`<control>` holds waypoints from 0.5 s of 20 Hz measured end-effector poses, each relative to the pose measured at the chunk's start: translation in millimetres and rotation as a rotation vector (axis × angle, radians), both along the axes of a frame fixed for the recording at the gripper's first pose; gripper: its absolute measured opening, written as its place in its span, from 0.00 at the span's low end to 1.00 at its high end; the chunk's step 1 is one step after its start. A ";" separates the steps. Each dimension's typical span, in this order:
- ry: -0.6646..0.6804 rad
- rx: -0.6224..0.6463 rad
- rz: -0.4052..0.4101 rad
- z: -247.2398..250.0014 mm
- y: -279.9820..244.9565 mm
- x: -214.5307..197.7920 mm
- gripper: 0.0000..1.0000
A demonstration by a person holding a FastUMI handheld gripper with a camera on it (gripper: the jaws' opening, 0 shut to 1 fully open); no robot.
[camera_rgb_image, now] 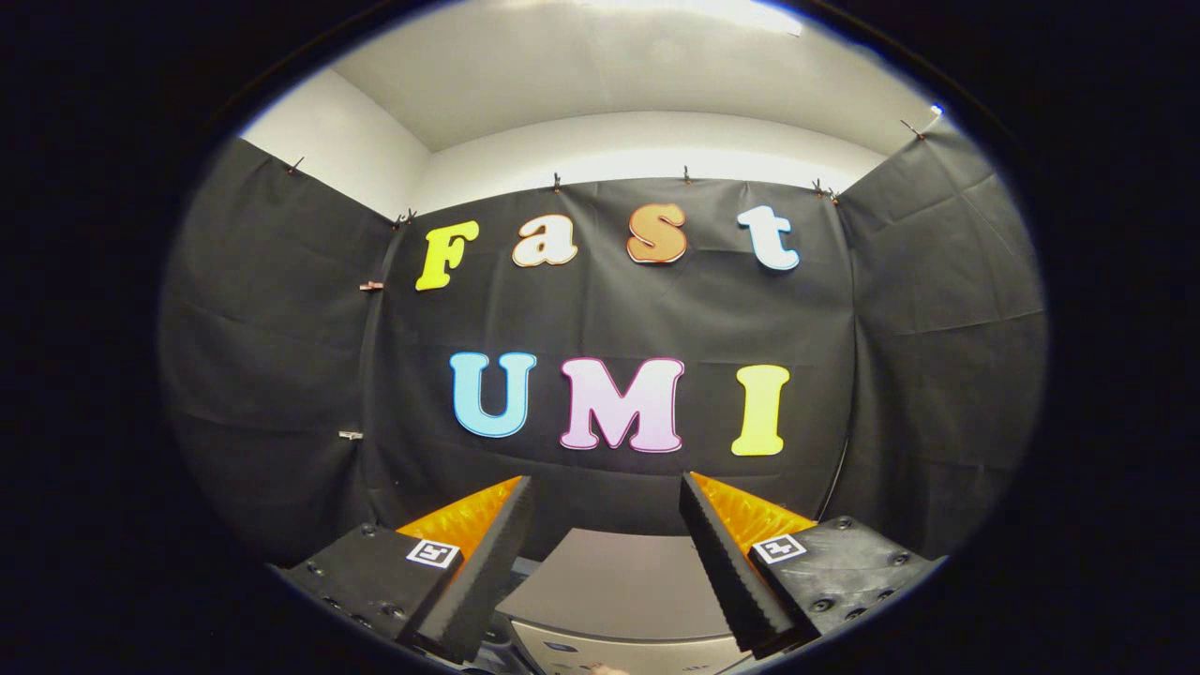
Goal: Put the clothes into the washing machine and then close the washing machine lid.
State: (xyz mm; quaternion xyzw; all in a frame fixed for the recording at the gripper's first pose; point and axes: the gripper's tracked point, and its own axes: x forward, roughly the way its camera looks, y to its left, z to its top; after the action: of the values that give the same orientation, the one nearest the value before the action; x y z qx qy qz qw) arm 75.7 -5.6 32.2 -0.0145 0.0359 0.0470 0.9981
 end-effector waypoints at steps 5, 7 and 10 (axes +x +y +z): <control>-0.014 -0.031 -0.029 4.3 -19.9 -12.7 0.98; -0.023 -0.030 -0.043 7.4 -30.4 -12.6 0.98; -0.016 -0.033 -0.052 4.5 -36.5 -15.6 0.98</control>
State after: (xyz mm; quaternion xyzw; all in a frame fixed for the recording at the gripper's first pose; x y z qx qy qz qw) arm 60.1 -42.2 36.7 -0.0305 0.0292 0.0204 0.9989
